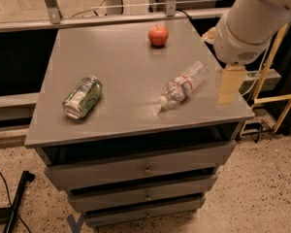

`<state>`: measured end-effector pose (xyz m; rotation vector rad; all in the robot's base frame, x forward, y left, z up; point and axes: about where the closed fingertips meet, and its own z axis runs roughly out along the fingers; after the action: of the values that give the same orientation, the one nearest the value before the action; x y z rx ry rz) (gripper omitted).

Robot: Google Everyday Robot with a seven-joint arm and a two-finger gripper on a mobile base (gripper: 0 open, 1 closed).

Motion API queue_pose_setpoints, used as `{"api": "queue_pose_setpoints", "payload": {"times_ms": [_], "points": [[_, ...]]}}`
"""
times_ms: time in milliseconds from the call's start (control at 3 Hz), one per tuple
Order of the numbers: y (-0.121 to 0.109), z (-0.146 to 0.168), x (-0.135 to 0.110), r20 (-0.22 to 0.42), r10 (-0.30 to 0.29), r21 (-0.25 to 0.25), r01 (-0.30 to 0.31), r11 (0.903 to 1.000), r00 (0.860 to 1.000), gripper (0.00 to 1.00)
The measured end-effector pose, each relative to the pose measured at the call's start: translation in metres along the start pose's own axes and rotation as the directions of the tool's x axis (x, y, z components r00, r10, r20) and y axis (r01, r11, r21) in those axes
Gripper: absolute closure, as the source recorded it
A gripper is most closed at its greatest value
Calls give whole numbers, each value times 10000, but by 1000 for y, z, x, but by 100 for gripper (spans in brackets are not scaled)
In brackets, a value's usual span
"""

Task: Move water bottle near green can

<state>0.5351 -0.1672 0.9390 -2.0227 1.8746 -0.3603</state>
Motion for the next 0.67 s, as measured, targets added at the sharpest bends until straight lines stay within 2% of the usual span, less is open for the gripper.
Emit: {"api": "queue_pose_setpoints", "payload": {"times_ms": [333,667], "points": [[-30,28,-22,169,-1622,420,1614,9860,9866,0],[-52,57,-44,702,-3488,294,3476,9372,9346,0]]}}
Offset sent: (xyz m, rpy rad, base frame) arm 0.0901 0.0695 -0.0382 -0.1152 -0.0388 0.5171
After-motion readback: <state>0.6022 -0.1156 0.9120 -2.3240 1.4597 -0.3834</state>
